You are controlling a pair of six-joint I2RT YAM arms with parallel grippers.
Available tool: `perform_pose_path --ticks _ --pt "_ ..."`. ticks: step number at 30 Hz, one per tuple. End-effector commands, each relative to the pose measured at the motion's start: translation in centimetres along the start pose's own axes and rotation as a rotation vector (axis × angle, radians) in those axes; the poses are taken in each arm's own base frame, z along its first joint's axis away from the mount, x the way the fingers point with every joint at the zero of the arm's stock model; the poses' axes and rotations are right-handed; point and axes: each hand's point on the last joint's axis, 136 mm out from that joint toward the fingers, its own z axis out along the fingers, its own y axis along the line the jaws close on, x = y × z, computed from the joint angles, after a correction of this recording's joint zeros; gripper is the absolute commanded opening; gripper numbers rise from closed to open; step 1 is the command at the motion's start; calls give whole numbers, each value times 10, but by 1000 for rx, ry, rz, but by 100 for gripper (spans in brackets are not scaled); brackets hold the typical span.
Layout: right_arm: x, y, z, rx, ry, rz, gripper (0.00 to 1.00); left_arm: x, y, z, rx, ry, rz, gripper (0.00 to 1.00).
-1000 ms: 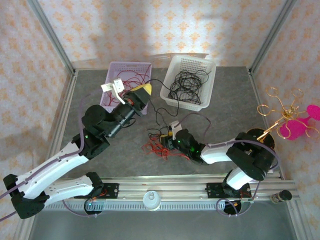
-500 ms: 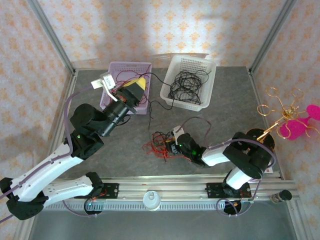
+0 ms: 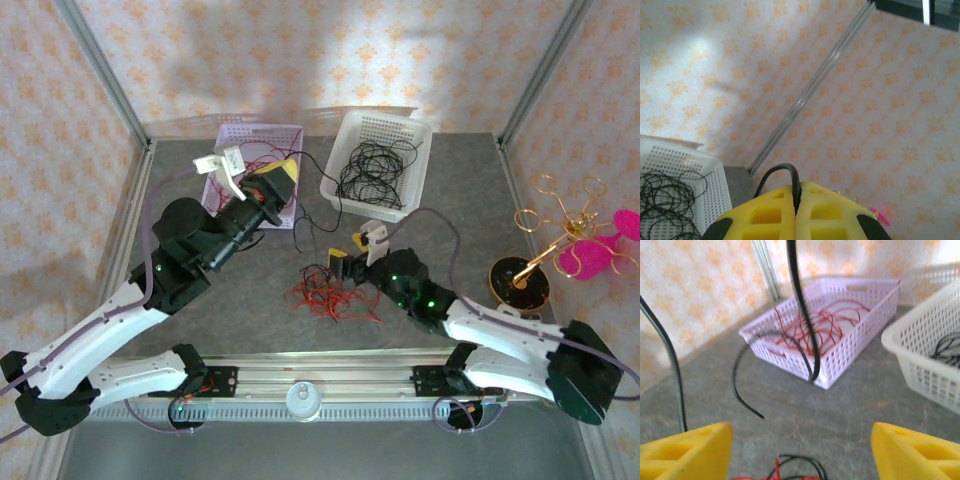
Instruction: Untangle the cables
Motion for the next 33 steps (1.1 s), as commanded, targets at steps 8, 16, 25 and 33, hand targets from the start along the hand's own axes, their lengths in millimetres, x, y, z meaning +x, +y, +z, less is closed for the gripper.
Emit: perform_pose_path --ticks 8,16,25,33 --pt "-100 13 -30 -95 -148 -87 83 7 -29 4 59 194 119 0" --pt "-115 -24 21 80 -164 21 73 5 -41 4 105 207 111 0" --pt "-92 -96 42 411 -241 152 51 -33 -66 -5 148 163 133 0" --pt "-34 -156 39 606 -195 284 32 -53 -73 -18 149 118 137 0"
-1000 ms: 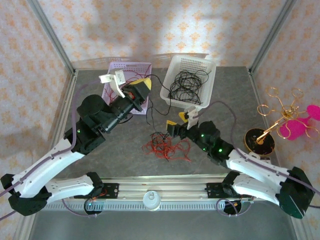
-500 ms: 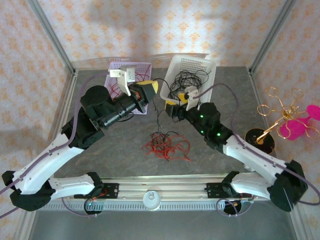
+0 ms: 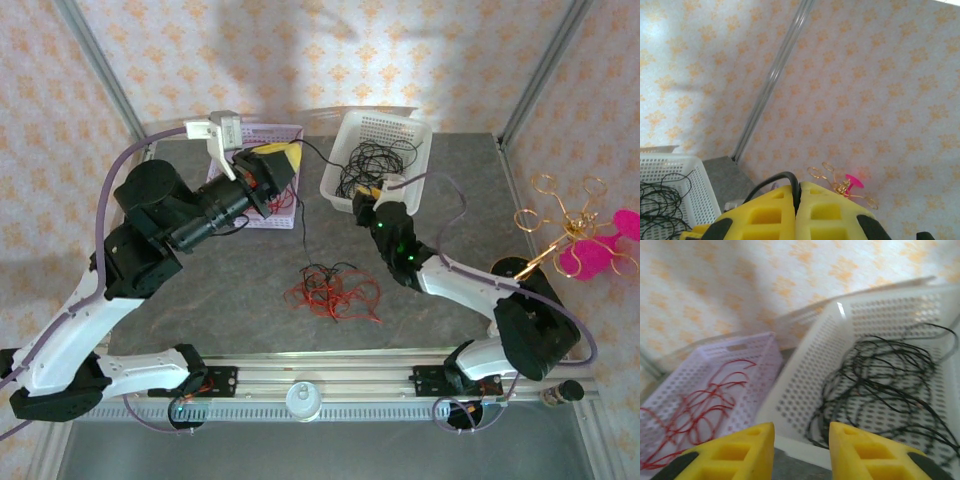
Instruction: Untangle the cables
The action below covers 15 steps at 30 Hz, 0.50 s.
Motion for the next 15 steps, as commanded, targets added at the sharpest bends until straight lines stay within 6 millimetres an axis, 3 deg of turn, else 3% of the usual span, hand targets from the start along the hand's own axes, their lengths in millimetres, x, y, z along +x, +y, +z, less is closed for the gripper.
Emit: perform_pose_path --ticks 1,6,9,11,14,15 --pt "6 -34 -4 93 -43 96 32 -17 -10 -12 19 -38 28 0" --pt "39 -59 -13 131 35 73 33 -27 -9 -13 3 -77 49 0" --pt "62 -72 -26 138 84 50 47 -31 -6 -12 -16 -95 61 0" --pt "73 -79 -35 140 118 61 63 -29 -4 -8 -26 -94 69 0" --pt "79 -65 -49 33 181 63 71 -22 -1 0 -31 -74 80 0" --pt "72 -59 -56 -4 177 67 72 -18 0 4 -33 -61 82 0"
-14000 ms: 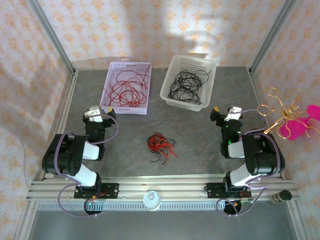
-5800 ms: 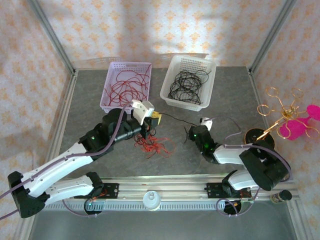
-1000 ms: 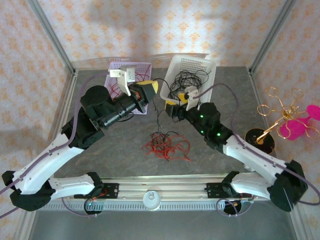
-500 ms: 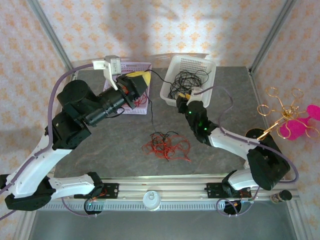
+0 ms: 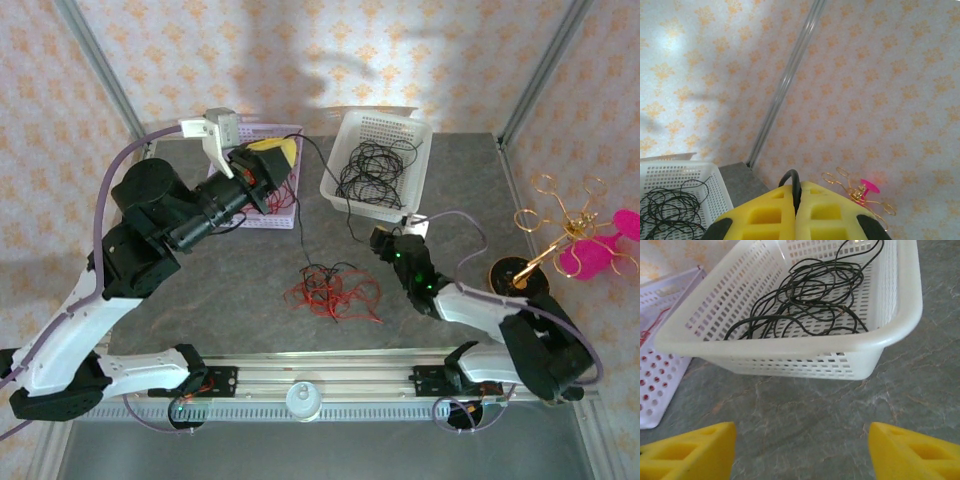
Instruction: Untangle the cables
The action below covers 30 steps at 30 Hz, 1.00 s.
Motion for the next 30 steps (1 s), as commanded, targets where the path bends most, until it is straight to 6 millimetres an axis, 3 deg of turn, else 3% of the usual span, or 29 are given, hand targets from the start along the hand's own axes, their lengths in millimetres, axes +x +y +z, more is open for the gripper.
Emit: perform_pose_path --ticks 1,10,14,20,22,24,27,30 --pt "-13 21 -24 -135 11 10 73 -7 -4 7 9 -23 33 0" --pt "-103 50 -92 -199 -56 -129 79 10 8 18 -46 22 70 0" --pt "-121 83 -117 -357 -35 -207 79 15 13 21 -66 40 79 0" --pt "-155 94 -148 -395 -76 -195 82 20 25 24 -130 49 97 0" --pt "-172 76 -149 -279 -120 -160 90 21 31 25 -158 51 105 0" --pt "-185 41 -143 -53 -154 -123 100 20 37 25 -194 47 116 0" --pt "-188 -10 -131 241 -162 -141 100 17 52 21 -284 44 142 0" --pt "-183 -36 -115 309 -132 -91 100 11 63 14 -359 27 171 0"
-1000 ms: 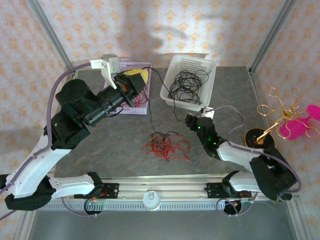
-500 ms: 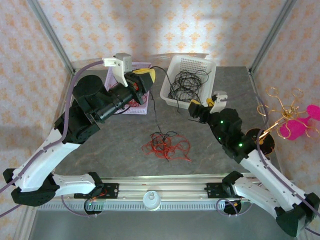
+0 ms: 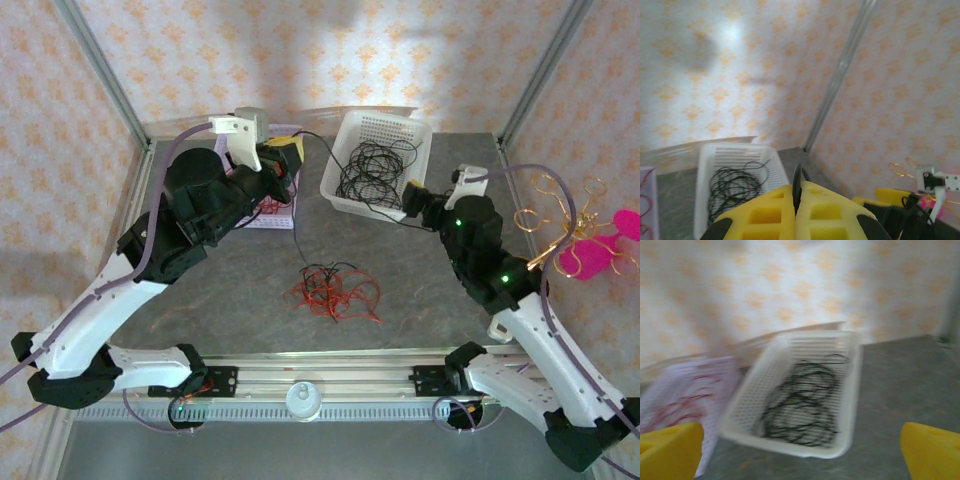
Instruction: Untangle the cables
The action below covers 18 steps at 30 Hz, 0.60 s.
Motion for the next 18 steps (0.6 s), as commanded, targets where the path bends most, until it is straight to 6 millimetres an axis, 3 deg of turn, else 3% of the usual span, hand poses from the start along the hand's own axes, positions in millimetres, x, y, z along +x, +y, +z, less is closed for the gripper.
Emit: perform_pose_path --ticks 1,10,12,15,18 --pt "20 -53 16 223 52 18 100 -18 20 -14 -126 -45 47 0" --pt "52 -105 51 268 125 197 100 -30 59 -34 -332 -63 99 0" --pt "53 -100 56 216 136 210 100 -30 61 -34 -342 -53 112 0" --pt "50 -83 60 117 132 221 98 -23 47 -27 -252 -31 120 0" --pt "52 -99 64 211 136 223 99 -22 55 -26 -309 -21 136 0"
